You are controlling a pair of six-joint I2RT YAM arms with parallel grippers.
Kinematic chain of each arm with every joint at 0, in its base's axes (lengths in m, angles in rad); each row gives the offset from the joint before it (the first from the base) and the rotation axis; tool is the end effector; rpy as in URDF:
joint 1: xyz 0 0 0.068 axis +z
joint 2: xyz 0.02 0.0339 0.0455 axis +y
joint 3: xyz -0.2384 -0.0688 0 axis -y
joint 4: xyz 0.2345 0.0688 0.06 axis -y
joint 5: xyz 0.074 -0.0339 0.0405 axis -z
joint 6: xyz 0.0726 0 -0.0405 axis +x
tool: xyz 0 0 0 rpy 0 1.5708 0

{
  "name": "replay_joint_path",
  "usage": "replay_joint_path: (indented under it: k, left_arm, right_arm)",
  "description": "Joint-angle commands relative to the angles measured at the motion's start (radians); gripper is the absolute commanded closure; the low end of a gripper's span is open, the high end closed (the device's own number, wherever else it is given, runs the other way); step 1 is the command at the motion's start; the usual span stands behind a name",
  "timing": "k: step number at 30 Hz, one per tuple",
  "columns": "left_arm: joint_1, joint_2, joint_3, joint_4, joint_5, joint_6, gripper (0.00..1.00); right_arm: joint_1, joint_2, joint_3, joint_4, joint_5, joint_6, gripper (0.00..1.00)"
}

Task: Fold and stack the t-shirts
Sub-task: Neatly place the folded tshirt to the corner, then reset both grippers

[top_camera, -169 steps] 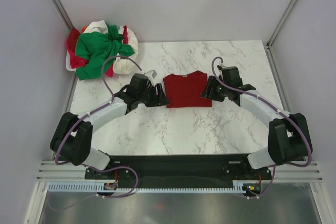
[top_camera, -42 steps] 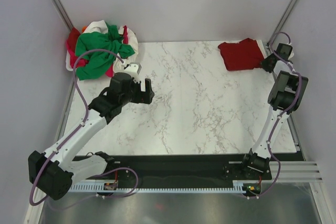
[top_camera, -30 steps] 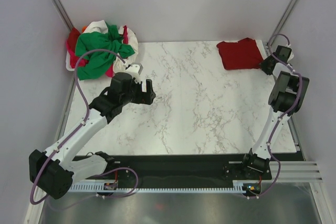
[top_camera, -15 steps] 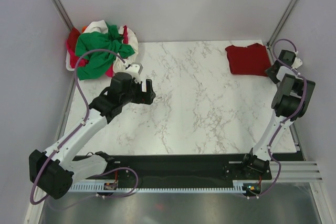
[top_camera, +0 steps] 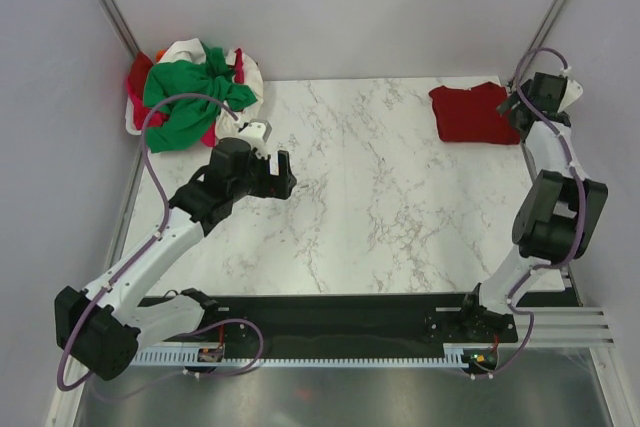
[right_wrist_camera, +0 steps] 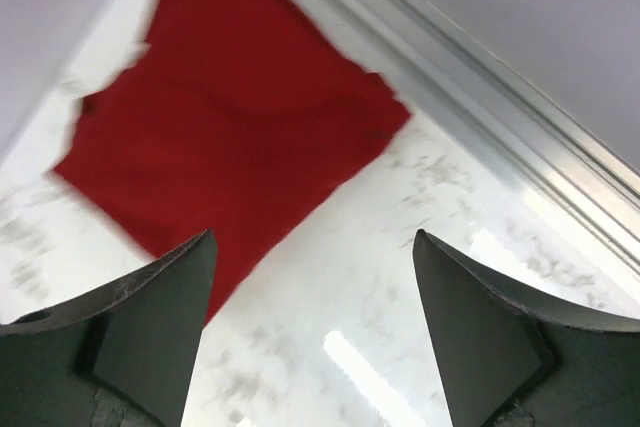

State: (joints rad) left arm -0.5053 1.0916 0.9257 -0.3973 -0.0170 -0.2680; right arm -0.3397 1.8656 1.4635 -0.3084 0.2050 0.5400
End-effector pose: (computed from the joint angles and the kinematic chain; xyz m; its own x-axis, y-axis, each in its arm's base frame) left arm 0.2414 -0.1321 0.2672 -0.5753 0.0157 -0.8178 0.3309 0.9188 -0.2152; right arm 0.4085 -0.1601 0.2104 -0.2849 0.6346 -0.7184 0.7208 0.6359 0.2759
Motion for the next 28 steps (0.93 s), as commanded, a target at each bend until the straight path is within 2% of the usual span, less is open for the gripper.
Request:
replay_joint_path:
  k: [1,3,8,12,14,15,18,21,28]
  left_arm:
    - [0.002,-0.045,0.01,0.011,-0.026,0.004,0.01]
    - [0.004,-0.062,0.006,0.014,-0.07,0.003,0.0]
    - [0.01,-0.128,-0.021,0.038,-0.208,-0.039,0.0]
    - [0.011,-0.237,-0.098,0.127,-0.293,-0.037,0.0]
    - [0.011,-0.303,-0.145,0.198,-0.33,-0.028,0.0]
    - [0.011,-0.37,-0.2,0.198,-0.33,-0.028,0.0]
    - [0.011,-0.519,-0.337,0.198,-0.33,-0.028,0.0]
    - [0.011,-0.588,-0.396,0.198,-0.33,-0.028,0.0]
    - [0.011,-0.59,-0.4,0.198,-0.33,-0.028,0.0]
  right_arm:
    - [0.105,-0.212,-0.054,0.037,-0.024,-0.034,0.12]
    - [0.223,-0.311,-0.124,0.067,-0.05,-0.049,0.11]
    - [0.526,-0.442,-0.281,0.19,-0.156,-0.091,0.1]
    - [0.672,-0.546,-0.457,0.247,-0.268,-0.046,0.1]
    - [0.75,-0.598,-0.541,0.333,-0.282,-0.003,0.09]
    - [0.772,-0.641,-0.621,0.357,-0.283,0.012,0.08]
    - [0.861,-0.703,-0.721,0.394,-0.28,0.046,0.07]
    - [0.929,-0.758,-0.773,0.362,-0.236,0.054,0.05]
    - [0.947,-0.907,-0.815,0.224,-0.113,0.012,0.04]
